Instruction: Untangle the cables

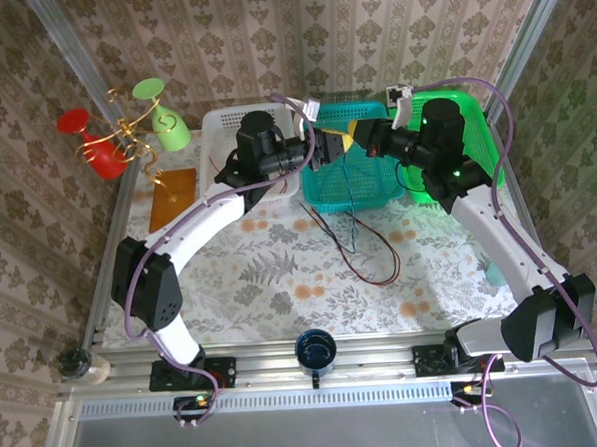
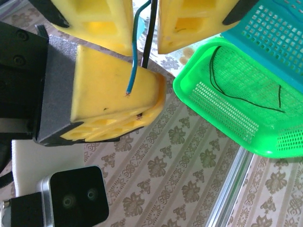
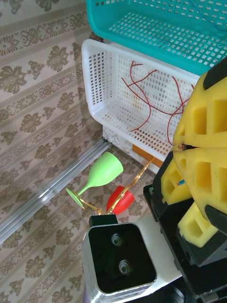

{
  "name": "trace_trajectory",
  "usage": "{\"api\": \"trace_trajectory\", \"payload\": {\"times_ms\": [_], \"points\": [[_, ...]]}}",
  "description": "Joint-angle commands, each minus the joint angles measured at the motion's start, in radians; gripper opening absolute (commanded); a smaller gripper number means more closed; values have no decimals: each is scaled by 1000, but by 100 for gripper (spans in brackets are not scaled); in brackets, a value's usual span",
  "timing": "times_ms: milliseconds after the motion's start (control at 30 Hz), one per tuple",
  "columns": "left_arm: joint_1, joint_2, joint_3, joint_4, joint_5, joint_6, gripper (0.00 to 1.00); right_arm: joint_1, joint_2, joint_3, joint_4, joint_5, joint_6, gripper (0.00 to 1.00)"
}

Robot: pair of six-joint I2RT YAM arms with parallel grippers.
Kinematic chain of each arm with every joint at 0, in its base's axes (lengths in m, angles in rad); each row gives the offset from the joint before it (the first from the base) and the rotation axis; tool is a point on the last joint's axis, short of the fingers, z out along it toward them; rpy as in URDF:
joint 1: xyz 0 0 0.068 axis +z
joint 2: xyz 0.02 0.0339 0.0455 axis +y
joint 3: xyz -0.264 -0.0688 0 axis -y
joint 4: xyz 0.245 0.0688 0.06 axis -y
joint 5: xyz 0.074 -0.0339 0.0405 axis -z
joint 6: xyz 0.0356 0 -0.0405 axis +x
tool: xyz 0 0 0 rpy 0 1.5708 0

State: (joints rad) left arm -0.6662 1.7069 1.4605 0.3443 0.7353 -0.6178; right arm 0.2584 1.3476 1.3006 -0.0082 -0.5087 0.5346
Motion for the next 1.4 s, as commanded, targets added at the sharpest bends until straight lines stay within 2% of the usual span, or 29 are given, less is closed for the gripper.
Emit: {"api": "trace_trajectory", "payload": {"times_ms": [0,100,300,433,600,733,867,933,1000,1200,1367], "points": [[-2,-1,26,20,-5,4,13,5,0,12,-6,-25,-8,0],[0,-9,18,22,-12,7,13,5,-2,13,-17,-20,-15,0],[1,-27,0,35,-20,4,23,6,1,18,-19,-19,-18,0],[4,-43,-14,48,-30,-1,23,6,0,16,-21,-16,-21,0],[4,-49,-17,48,-31,-3,20,6,-2,17,-21,-15,-18,0],[4,-51,-23,50,-33,-4,13,6,-3,19,-26,-14,-20,0],[4,-57,-25,50,-39,-2,13,5,-2,21,-30,-14,-21,0],[4,-59,-25,48,-39,0,8,6,-1,21,-27,-16,-20,0],[4,-57,-26,49,-37,-1,0,6,-2,23,-27,-17,-19,0],[5,-60,-38,47,-45,7,0,6,-9,25,-34,-7,-21,0],[24,-134,-74,-2,-157,74,0,-1,-33,23,-64,70,-41,0]]}}
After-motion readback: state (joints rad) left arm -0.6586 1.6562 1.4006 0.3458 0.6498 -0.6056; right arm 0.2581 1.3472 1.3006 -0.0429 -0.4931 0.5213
